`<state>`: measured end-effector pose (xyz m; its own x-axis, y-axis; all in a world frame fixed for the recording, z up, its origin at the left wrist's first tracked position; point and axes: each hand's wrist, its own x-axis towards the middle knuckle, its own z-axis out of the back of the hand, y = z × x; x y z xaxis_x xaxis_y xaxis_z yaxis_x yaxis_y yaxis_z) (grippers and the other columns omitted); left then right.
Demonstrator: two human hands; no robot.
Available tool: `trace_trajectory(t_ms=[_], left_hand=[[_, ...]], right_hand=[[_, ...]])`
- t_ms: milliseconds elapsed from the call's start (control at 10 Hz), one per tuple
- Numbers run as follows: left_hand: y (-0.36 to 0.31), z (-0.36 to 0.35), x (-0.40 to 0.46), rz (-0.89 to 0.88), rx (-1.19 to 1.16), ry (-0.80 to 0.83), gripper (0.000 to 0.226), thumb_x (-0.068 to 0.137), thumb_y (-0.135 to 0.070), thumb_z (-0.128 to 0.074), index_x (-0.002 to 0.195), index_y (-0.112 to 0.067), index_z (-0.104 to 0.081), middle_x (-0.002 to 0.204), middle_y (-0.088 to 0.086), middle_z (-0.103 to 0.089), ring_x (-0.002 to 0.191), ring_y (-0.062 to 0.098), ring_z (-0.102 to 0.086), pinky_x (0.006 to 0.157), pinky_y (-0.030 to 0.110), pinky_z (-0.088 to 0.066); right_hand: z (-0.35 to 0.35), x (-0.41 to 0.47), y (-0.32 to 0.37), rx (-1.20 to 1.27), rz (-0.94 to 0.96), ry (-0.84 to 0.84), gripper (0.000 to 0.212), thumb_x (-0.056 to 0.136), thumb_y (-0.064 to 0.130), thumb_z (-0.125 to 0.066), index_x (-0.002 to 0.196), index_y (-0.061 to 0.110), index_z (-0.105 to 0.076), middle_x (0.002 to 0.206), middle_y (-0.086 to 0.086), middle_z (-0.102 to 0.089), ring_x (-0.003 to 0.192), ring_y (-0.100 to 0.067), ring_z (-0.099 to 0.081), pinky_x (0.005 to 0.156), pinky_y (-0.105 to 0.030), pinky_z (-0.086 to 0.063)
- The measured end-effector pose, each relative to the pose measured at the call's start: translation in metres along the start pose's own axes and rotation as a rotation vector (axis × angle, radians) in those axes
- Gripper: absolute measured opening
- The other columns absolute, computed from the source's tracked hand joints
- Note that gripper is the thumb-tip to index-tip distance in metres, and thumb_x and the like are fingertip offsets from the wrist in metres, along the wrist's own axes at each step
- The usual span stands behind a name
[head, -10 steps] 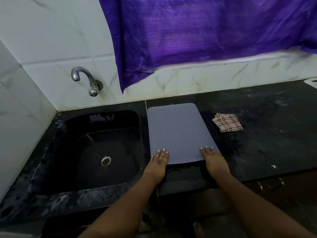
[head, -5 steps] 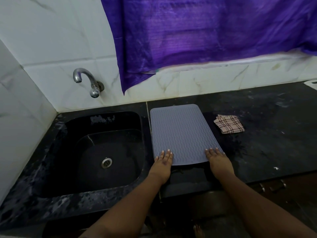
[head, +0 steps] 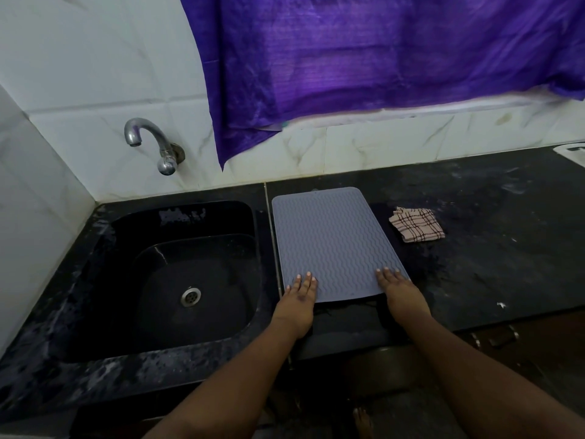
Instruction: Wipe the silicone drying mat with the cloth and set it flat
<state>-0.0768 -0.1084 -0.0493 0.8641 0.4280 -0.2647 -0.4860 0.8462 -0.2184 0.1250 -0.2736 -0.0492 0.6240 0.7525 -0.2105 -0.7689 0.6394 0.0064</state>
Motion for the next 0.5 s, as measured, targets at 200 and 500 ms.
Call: trace_trajectory(t_ms=[200,500], left_hand=[[0.0,0.0,-0.001,-0.006,0.032,-0.015,0.063,0.102,-0.038,-0.022,0.154,-0.01,0.001,0.163,0.007,0.005,0.15,0.025,0.002,0.122,0.039,-0.004],[-0.008,0.053,0.015,-0.036,0.116,-0.236,0.072,0.099,-0.054,-0.018,0.154,-0.013,0.003,0.162,0.008,0.006,0.15,0.026,0.007,0.116,0.042,0.014]], right_hand=[[0.004,0.001,-0.009,0.192,0.008,0.058,0.07,0.09,0.0,-0.036,0.151,0.019,-0.01,0.161,-0.004,-0.009,0.149,-0.023,-0.004,0.12,-0.035,-0.007],[0.046,0.012,0.025,0.303,-0.015,-0.252,0.053,0.096,0.024,-0.039,0.146,0.009,-0.027,0.153,-0.014,-0.031,0.141,-0.028,-0.027,0.119,-0.045,-0.013]])
